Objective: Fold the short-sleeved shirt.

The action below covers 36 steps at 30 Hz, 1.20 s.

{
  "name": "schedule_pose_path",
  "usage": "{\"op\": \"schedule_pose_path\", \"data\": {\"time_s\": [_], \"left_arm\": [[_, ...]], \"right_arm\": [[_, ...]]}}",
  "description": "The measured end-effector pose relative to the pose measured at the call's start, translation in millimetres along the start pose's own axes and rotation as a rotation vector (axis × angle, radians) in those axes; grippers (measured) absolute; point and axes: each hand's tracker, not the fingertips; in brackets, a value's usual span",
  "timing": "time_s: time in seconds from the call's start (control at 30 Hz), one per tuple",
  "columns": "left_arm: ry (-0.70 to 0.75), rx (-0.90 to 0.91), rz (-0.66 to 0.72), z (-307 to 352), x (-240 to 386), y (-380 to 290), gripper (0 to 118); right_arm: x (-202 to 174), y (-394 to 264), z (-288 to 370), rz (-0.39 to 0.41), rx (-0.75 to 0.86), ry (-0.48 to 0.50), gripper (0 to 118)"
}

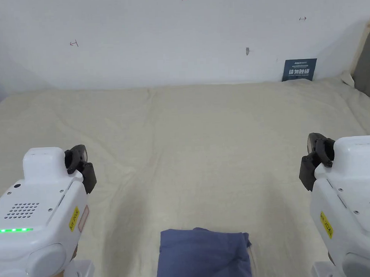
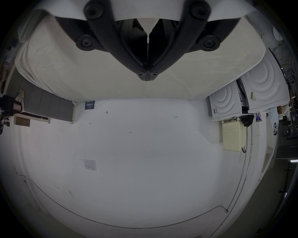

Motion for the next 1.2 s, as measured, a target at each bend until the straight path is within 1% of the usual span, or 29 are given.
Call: {"op": "schedule_pose_path", "data": {"time_s": [0.17, 0.23, 0.3, 0.33, 0.47, 0.53, 0.67, 0.73, 0.87, 0.93, 1.0, 1.03, 1.07, 1.1, 1.13, 1.2], "left_arm": [[-0.010, -0.014, 0.005, -1.6, 3.6, -4.6, 0], [-0.016, -0.021, 0.011, -1.6, 4.6, -6.2, 0], [-0.027, -0.026, 0.022, -1.9, 4.3, -8.2, 0], [-0.027, -0.031, 0.026, -1.7, 4.1, -9.4, 0], [-0.057, -0.055, 0.060, -1.1, 0.8, -14.5, 0], [-0.065, -0.072, 0.070, -1.6, -0.3, -19.3, 0], [-0.095, -0.123, 0.090, -5.3, -2.8, -30.0, 0], [-0.112, -0.163, 0.102, -9.6, -3.3, -36.1, 0], [-0.162, -0.258, 0.135, -21.4, -2.4, -50.7, 0], [-0.199, -0.333, 0.163, -31.1, 0.1, -61.6, 0], [-0.248, -0.427, 0.233, -41.4, 3.0, -75.1, 3], [-0.268, -0.463, 0.277, -46.0, 3.6, -82.9, 16], [-0.299, -0.506, 0.327, -51.3, 4.1, -91.3, 32], [-0.324, -0.568, 0.366, -58.2, 5.7, -101.6, 55], [-0.341, -0.622, 0.401, -64.6, 8.4, -112.0, 70], [-0.390, -0.762, 0.426, -80.6, 12.9, -133.7, 85]], "right_arm": [[-7.1, -8.4, -5.0, -0.010, -0.027, 0.021, 0], [-15.6, -22.9, -11.1, -0.021, -0.056, 0.047, 0], [-25.6, -45.0, -21.4, -0.048, -0.138, 0.085, 0], [-32.2, -58.9, -26.9, -0.047, -0.181, 0.101, 0], [-62.4, -124.9, -46.2, -0.009, -0.342, 0.138, 0], [-77.7, -161.3, -52.7, -0.002, -0.447, 0.176, 0], [-98.2, -218.4, -59.0, 0.017, -0.578, 0.190, 0], [-103.4, -241.1, -63.0, 0.035, -0.636, 0.191, 0], [-101.5, -274.7, -73.7, -0.001, -0.747, 0.180, 0], [-99.5, -271.3, -70.3, -0.013, -0.691, 0.179, 0], [-102.3, -267.4, -73.6, -0.003, -0.714, 0.175, 0], [-102.3, -268.3, -74.2, -0.004, -0.720, 0.171, 0], [-101.3, -268.9, -73.9, -0.003, -0.723, 0.173, 0], [-100.1, -269.1, -73.3, -0.007, -0.724, 0.175, 0], [-98.7, -269.4, -72.8, -0.016, -0.723, 0.177, 0], [-95.4, -270.6, -73.1, -0.031, -0.722, 0.184, 0]]}}
